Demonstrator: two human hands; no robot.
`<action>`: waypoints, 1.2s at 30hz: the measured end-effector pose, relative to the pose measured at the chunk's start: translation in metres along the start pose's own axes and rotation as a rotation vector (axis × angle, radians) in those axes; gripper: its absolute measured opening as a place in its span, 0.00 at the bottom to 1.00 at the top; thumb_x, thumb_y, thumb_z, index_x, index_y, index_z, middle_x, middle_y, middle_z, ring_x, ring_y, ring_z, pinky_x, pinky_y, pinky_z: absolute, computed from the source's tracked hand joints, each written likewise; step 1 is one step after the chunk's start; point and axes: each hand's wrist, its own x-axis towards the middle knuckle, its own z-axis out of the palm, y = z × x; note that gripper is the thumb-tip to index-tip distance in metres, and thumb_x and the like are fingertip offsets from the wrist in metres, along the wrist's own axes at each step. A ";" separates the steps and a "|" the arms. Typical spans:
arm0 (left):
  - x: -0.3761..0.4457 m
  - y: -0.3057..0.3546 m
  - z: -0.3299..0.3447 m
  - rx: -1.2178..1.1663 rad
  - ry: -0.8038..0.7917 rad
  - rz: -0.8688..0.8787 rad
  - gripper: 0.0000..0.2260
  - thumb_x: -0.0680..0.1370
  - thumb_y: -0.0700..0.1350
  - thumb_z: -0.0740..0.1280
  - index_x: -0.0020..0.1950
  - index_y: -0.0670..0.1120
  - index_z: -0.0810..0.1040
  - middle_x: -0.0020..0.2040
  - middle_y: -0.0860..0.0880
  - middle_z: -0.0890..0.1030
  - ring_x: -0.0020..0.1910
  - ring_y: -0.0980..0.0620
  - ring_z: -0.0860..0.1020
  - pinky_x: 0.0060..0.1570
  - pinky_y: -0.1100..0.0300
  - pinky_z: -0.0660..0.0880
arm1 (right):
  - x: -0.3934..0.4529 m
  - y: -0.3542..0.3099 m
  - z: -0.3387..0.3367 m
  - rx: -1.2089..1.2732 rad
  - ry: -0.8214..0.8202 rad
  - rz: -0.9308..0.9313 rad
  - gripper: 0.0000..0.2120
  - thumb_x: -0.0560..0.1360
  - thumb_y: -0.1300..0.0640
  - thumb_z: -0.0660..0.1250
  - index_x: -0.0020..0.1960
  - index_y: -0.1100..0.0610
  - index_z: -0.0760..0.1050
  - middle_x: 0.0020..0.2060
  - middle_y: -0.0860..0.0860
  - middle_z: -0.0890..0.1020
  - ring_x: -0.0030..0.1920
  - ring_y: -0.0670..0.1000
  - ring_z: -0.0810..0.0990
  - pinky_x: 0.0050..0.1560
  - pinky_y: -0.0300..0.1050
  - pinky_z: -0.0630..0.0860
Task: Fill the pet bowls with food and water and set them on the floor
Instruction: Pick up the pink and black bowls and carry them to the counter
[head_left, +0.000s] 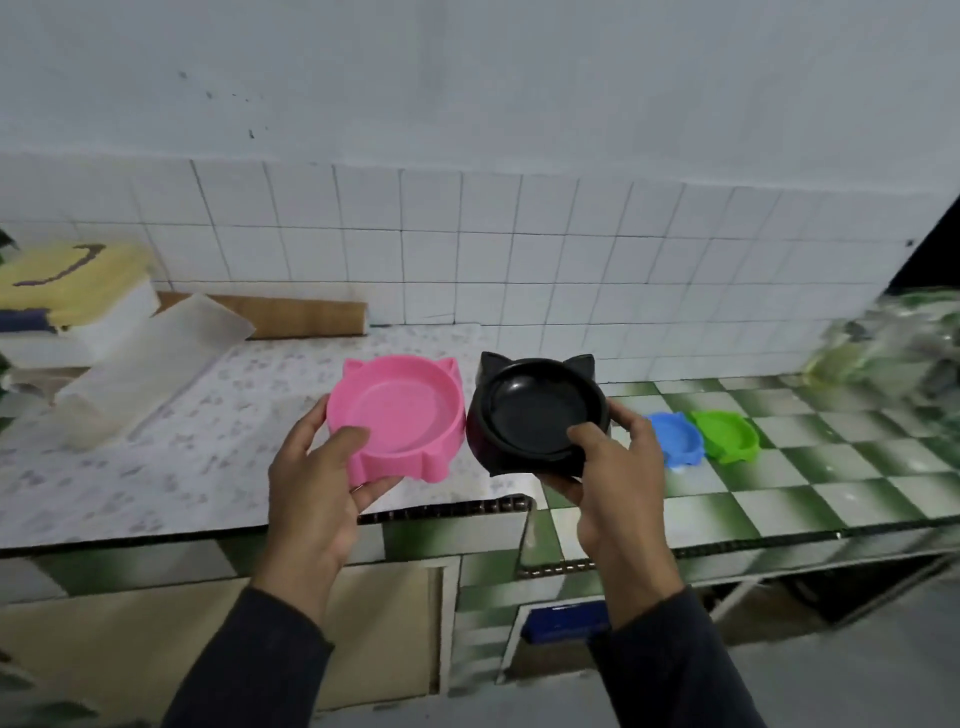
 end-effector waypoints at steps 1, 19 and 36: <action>0.000 -0.008 0.012 0.011 -0.019 -0.013 0.26 0.76 0.35 0.72 0.70 0.57 0.78 0.67 0.48 0.77 0.61 0.40 0.80 0.43 0.45 0.84 | 0.004 -0.003 -0.012 0.003 0.028 -0.008 0.21 0.74 0.67 0.67 0.62 0.50 0.75 0.54 0.55 0.81 0.50 0.56 0.84 0.36 0.52 0.83; 0.003 -0.166 0.253 0.136 -0.373 -0.238 0.28 0.76 0.32 0.69 0.71 0.57 0.78 0.65 0.49 0.76 0.60 0.42 0.79 0.41 0.47 0.84 | 0.109 -0.083 -0.205 0.079 0.488 -0.086 0.23 0.74 0.69 0.66 0.63 0.48 0.71 0.56 0.58 0.80 0.51 0.59 0.85 0.36 0.53 0.83; 0.013 -0.275 0.416 0.221 -0.528 -0.334 0.30 0.76 0.31 0.68 0.74 0.56 0.75 0.67 0.46 0.75 0.60 0.39 0.79 0.48 0.38 0.84 | 0.223 -0.130 -0.318 0.104 0.649 -0.075 0.24 0.75 0.70 0.65 0.64 0.47 0.69 0.60 0.57 0.79 0.52 0.58 0.85 0.40 0.55 0.85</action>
